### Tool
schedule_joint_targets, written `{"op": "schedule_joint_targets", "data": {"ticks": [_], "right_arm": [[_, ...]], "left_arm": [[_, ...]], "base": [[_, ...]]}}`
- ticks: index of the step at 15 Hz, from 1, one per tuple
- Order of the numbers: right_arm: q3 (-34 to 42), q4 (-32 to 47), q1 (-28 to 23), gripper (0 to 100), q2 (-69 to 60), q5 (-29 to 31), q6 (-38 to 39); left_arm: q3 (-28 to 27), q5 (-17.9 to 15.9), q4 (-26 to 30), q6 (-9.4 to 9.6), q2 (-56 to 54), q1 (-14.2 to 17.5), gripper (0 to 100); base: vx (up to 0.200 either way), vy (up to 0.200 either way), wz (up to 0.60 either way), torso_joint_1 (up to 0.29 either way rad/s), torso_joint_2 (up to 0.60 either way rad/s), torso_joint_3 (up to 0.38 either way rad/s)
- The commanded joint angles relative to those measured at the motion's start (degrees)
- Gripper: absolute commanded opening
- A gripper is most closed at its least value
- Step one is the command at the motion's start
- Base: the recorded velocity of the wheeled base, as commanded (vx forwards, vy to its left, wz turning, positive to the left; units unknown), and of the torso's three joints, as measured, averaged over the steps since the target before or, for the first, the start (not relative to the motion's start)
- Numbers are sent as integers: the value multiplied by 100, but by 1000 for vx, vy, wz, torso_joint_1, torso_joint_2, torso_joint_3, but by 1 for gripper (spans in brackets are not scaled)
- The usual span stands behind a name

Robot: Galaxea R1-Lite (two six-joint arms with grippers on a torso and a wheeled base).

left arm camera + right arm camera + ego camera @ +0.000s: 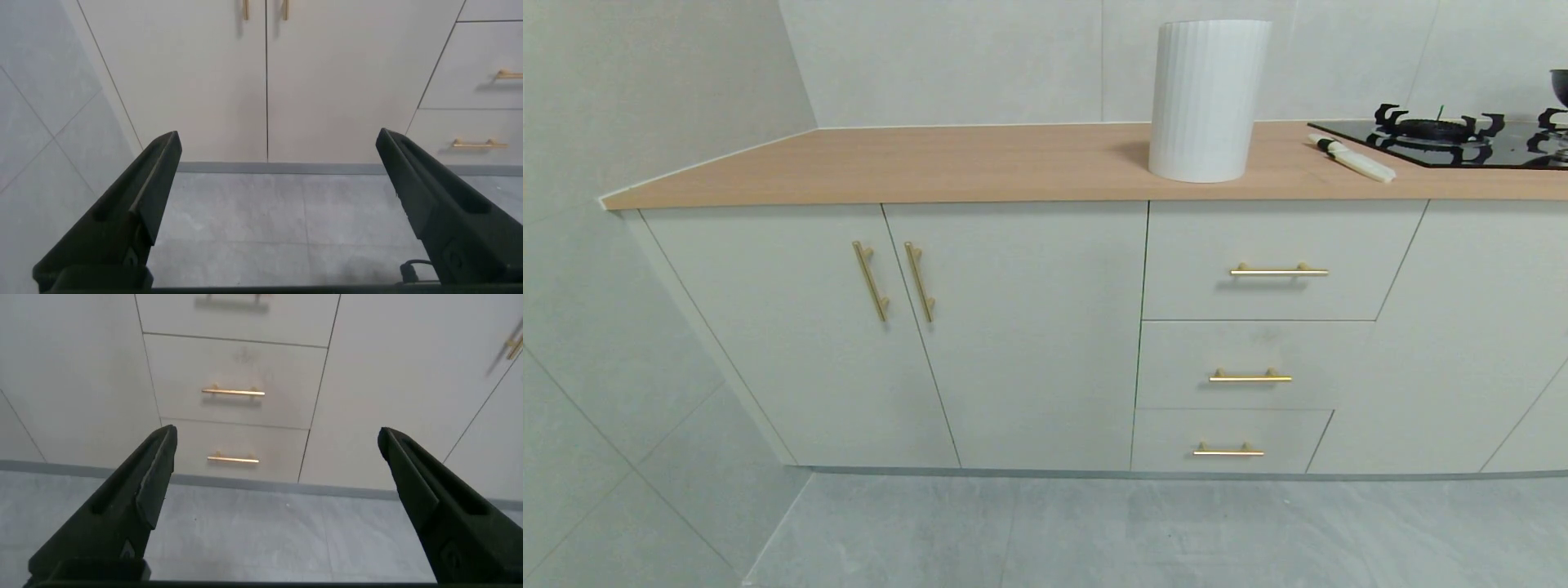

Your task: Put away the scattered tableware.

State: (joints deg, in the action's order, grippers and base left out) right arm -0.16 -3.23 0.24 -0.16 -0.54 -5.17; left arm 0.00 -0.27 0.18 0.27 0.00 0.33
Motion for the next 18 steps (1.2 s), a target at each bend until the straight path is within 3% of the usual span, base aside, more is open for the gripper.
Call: {"op": "schedule_joint_targets", "data": {"ticks": [1, 5, 9, 18], "right_arm": [[16, -2, 2, 100, 16, -8, -28], [-2, 68, 2, 100, 16, -403, -204], [16, 314, 2, 100, 16, -342, 262], [16, 314, 2, 100, 16, -342, 332]], "left_arm": [[0, 0, -1, 0, 0, 2, 100], [0, 0, -1, 0, 0, 2, 100], [0, 0, -1, 0, 0, 2, 100], [0, -8, -9, 26, 0, 2, 100]], "base": [[0, 0, 0, 0, 0, 0], [0, 0, 0, 0, 0, 0], [0, 0, 0, 0, 0, 0], [0, 0, 0, 0, 0, 0]]}}
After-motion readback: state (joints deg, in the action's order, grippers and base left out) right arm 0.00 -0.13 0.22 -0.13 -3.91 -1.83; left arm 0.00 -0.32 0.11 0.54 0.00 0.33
